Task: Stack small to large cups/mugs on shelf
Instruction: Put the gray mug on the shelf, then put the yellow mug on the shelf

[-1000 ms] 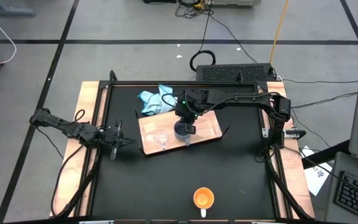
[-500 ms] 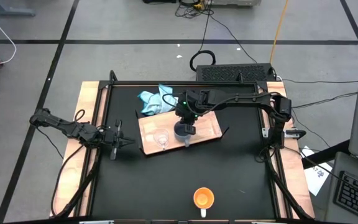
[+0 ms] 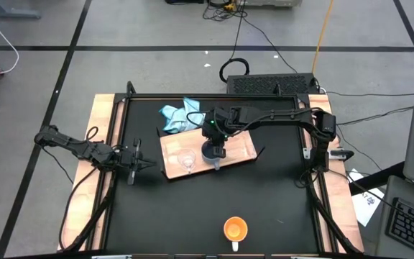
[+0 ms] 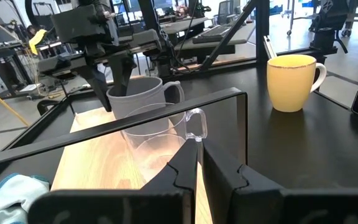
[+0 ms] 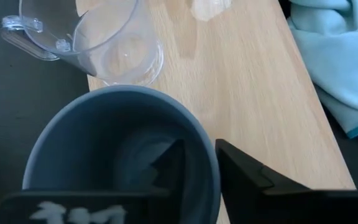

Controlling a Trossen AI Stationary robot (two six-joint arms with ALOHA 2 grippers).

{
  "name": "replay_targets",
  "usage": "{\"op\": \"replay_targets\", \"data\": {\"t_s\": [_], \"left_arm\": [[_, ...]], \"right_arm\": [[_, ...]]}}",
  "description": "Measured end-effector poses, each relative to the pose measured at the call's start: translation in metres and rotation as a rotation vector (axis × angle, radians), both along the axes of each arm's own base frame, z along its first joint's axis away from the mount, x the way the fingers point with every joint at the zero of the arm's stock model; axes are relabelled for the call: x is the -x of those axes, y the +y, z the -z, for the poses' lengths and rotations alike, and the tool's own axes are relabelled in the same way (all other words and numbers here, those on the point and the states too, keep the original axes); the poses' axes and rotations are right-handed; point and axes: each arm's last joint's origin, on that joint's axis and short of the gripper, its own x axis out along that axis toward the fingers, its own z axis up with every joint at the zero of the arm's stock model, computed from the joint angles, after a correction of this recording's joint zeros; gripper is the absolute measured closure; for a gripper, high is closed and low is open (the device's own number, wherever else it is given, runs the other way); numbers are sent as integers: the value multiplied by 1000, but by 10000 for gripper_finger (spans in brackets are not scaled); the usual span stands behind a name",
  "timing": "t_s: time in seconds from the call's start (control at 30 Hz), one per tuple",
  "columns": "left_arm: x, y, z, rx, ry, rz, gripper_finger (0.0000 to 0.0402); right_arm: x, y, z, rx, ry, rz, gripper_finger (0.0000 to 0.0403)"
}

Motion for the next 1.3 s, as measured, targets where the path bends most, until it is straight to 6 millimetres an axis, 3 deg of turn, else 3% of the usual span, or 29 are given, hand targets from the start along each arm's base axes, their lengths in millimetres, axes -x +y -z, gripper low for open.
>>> {"op": "replay_targets", "data": {"t_s": [0.27,0.57,0.7,0.9,1.07,1.3], "left_arm": [[0,0,0,7,1,-1,376],[0,0,0,4,0,0,376],[0,0,0,2,1,-1,376],[0,0,0,-2,0,-1,376],[0,0,0,-6,0,6,376],[2,-3,-7,12,1,97,376]], "right_arm": [[3,1,-7,6,-19,-3,297],[26,6,-58,66,-148,-47,291],[42,9,-78,91,-173,-74,317],[68,15,-103,105,-190,-87,395],[86,27,-118,102,-191,-113,400],[107,61,-132,102,-245,-216,402]]}}
